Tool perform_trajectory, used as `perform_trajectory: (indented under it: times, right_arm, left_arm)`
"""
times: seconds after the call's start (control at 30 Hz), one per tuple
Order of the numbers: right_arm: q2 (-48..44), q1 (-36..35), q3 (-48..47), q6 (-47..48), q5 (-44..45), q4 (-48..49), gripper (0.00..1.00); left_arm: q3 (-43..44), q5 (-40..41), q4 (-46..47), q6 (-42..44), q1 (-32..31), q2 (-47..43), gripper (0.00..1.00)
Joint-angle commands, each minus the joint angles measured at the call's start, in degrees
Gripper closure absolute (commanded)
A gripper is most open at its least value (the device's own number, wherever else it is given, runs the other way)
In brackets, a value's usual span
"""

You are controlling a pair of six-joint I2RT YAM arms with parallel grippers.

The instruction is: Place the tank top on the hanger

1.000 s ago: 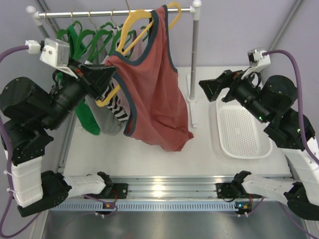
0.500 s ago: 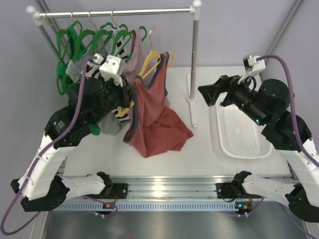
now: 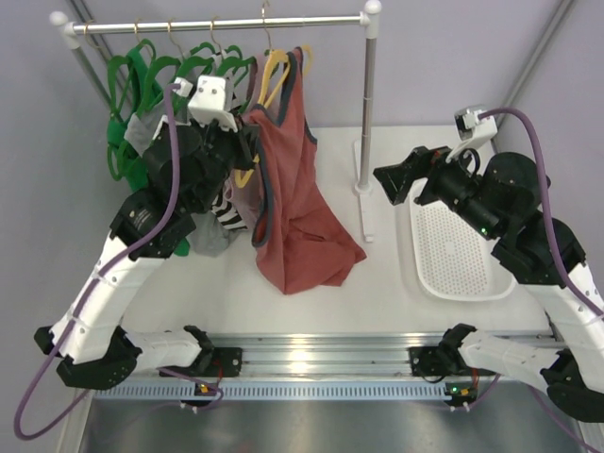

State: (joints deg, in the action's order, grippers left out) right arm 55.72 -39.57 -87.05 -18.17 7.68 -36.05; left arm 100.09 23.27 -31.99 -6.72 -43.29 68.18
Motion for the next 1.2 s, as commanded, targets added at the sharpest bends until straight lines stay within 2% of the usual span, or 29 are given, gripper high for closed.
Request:
perform_trajectory:
  times: [0.0,0.4,0.57,0.77,0.83,1.0,1.17]
  right_arm:
    - [-0.71,0.55,-0.32,-0.28,-0.12,1.42,0.06]
    - [-1.14,0.55,-0.06,-0.55,-0.56,0.63,0.07]
    - [-1.58,0.55,0.82,-0.63,-0.47,0.72,0.07]
    - [-1.67,0.55,1.79,-0.99,-0.74,1.25,0.07]
    - [-1.76,0.64,1.88,-1.07,-0.83,1.51,0.06]
    - [-1.41,0.55,2.41,-1.25,-0.83,1.69,0.06]
    - [-1.58,0.55,2.93,-1.43,-0.92,1.78,0.04]
  left_arm:
    - [3.52,-0.93,10.01,-0.66,2.67,1.69,1.0]
    - [2.39,-18.07,12.65,-9.1,17.79,7.31,1.0]
    - [-1.03,-21.94,12.83,-10.68,19.2,6.35,1.0]
    - [-4.99,-22.39,11.16,-11.3,20.35,4.33,1.0]
    - [-5.78,-22.12,11.07,-11.3,20.44,3.45,0.95]
    - [-7.46,-21.6,10.28,-11.03,20.52,1.78,0.75]
    - [-7.37,-21.95,8.61,-10.59,20.52,0.47,0.63]
